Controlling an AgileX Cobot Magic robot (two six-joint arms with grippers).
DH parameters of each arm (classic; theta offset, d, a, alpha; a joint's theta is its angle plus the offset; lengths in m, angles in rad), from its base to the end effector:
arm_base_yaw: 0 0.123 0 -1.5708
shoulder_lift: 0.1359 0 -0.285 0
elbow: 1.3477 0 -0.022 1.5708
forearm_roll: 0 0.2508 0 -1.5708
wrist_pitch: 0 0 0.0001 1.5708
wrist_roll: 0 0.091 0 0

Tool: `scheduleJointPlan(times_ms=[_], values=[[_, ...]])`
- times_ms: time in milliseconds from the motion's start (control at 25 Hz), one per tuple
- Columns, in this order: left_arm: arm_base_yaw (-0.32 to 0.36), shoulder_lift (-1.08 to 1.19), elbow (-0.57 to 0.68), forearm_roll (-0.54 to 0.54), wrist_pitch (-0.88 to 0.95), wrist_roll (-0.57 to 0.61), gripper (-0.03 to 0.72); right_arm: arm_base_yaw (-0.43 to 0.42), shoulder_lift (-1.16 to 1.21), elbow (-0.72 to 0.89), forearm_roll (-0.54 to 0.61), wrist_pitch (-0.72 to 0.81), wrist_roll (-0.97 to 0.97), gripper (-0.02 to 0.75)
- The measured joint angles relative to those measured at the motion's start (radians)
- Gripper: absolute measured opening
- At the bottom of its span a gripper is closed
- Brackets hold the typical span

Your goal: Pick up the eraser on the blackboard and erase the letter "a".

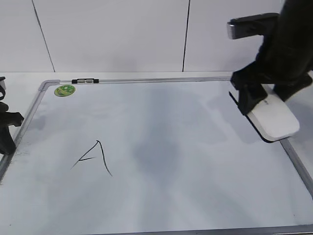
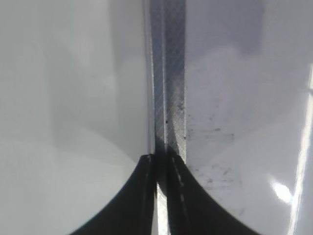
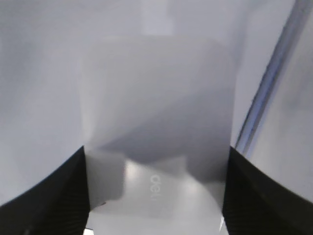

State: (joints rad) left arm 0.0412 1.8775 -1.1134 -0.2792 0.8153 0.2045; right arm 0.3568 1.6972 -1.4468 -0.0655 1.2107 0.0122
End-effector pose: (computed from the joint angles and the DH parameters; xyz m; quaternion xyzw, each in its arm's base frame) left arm 0.3405 -0.0043 0.1519 -0.0103 0.9937 -0.0994 0.0515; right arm 0.3230 0.1145 0.2901 -0.1789 0.9784 -0.0131 0.1024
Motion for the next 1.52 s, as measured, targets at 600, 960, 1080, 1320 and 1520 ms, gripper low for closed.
scheduleJointPlan(times_ms=[600, 960, 1080, 1320, 1520], values=[[0.000, 0.000, 0.000, 0.000, 0.000, 0.000, 0.036, -0.199, -0.038, 0.237, 0.013, -0.222, 0.061, 0.532], [0.000, 0.000, 0.000, -0.001, 0.000, 0.000, 0.036, -0.211, 0.032, 0.240, 0.013, -0.291, 0.061, 0.532], [0.000, 0.000, 0.000, -0.001, 0.002, 0.000, 0.036, -0.211, 0.074, 0.240, 0.015, -0.312, 0.060, 0.532], [0.000, 0.000, 0.000, -0.002, 0.002, 0.000, 0.036, -0.211, 0.128, 0.220, 0.027, -0.325, 0.055, 0.532], [0.000, 0.000, 0.000, -0.002, 0.002, 0.000, 0.036, -0.211, 0.168, 0.151, 0.028, -0.319, 0.055, 0.532]])
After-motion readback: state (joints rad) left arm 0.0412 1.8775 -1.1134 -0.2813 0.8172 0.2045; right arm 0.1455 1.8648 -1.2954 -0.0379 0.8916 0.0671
